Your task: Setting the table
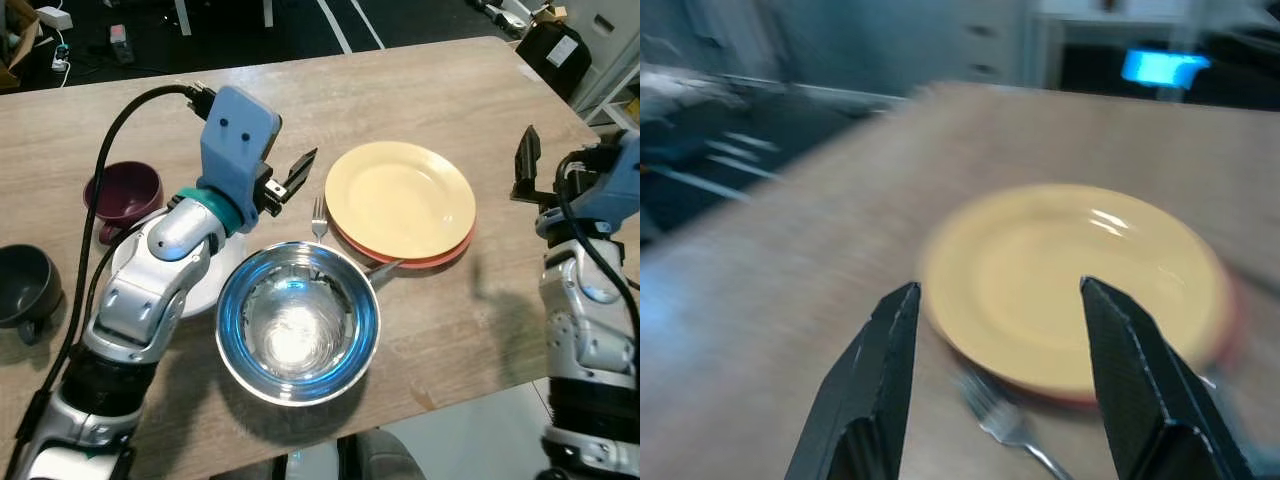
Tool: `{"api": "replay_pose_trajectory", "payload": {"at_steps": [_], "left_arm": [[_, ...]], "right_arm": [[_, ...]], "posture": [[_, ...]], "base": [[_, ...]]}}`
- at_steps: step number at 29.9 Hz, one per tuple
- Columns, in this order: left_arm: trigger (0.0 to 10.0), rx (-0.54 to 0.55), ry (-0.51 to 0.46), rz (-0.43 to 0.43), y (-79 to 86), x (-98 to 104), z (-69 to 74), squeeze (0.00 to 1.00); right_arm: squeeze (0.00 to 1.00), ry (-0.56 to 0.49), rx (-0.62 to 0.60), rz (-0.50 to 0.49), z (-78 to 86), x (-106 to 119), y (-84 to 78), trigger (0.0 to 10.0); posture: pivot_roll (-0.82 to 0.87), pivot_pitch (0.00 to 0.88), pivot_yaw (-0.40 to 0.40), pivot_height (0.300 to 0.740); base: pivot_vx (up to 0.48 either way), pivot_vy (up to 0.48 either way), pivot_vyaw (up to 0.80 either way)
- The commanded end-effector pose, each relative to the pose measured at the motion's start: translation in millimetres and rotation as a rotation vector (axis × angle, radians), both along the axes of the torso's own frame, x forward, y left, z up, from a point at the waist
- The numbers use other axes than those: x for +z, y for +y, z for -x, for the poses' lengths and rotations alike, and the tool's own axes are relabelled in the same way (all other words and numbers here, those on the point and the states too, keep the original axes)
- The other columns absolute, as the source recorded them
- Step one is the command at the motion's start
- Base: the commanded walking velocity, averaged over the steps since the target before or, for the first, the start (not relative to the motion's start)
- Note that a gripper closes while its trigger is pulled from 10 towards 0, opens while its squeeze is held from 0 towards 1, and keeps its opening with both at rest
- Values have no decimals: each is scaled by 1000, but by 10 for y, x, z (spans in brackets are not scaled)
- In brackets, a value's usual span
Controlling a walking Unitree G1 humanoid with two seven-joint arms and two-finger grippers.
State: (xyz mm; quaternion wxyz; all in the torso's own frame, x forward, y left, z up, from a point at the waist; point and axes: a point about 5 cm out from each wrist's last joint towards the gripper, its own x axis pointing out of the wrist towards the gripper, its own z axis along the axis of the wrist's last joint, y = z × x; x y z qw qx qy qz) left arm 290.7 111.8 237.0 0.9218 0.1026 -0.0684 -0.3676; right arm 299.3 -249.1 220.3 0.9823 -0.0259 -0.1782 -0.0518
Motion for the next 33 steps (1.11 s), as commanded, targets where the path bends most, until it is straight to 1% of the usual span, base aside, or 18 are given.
{"api": "replay_pose_trajectory", "payload": {"at_steps": [1,2,4,5,7,8,10,11,13,14,15,16,20,25,27,31,32,33], "left_arm": [[10000,-139,88,-20,-7,-70,117,0],[10000,-169,106,-54,39,-106,155,0],[10000,-189,116,-76,70,-129,180,0],[10000,-225,177,-98,216,-176,251,0],[10000,-225,177,-98,216,-176,251,0],[10000,-246,217,-109,313,-200,304,0],[10000,-246,217,-109,313,-200,304,0],[10000,-257,251,-143,411,-244,340,0],[10000,-257,251,-143,411,-244,340,0],[10000,-260,268,-196,488,-314,340,0],[10000,-260,268,-196,488,-314,340,0],[10000,-248,269,-244,518,-391,277,0],[10000,-291,303,-258,494,-473,212,0],[10000,-334,375,-243,481,-515,159,0],[10000,-334,375,-243,481,-515,159,0],[9922,-357,404,-226,468,-514,85,0],[6980,-373,413,-226,446,-520,59,0],[6980,-373,413,-226,446,-520,59,0]], "right_arm": [[0,14,53,-24,44,3,-31,10000],[0,12,62,-33,58,16,-50,10000],[0,10,67,-38,67,25,-61,10000],[0,1,60,-59,81,37,-91,10000],[0,1,60,-59,81,37,-91,10000],[0,-6,54,-72,90,43,-111,10000],[0,-6,54,-72,90,43,-111,10000],[0,-11,51,-83,88,43,-116,10000],[0,-11,51,-83,88,43,-116,10000],[0,-18,53,-96,77,46,-102,10000],[0,-18,53,-96,77,46,-102,10000],[0,-23,59,-104,62,53,-75,10000],[0,-27,72,-116,55,70,-50,10000],[0,-28,81,-123,62,86,-44,10000],[0,-28,81,-123,62,86,-44,10000],[0,-38,98,-137,71,103,-24,10000],[0,-31,123,-138,76,96,-9,10000],[0,-31,123,-138,76,96,-9,10000]], "posture": [[117,111,20,740],[117,112,21,740],[117,112,21,740],[137,121,28,740],[137,121,28,740],[137,121,28,740],[137,121,28,740],[138,121,29,740],[138,121,29,740],[144,126,31,740],[144,126,31,740],[138,130,29,740],[131,133,28,740],[129,136,35,740],[129,136,35,740],[127,137,43,740],[125,135,47,740],[125,135,47,740]], "base": [[0,0,0],[0,0,0],[0,0,0],[0,0,0],[0,0,0],[0,0,0],[0,0,0],[0,0,0],[0,0,0],[0,0,0],[0,0,0],[0,0,0],[0,0,0],[0,0,0],[0,0,0],[0,0,0],[0,0,0],[0,0,0]]}}
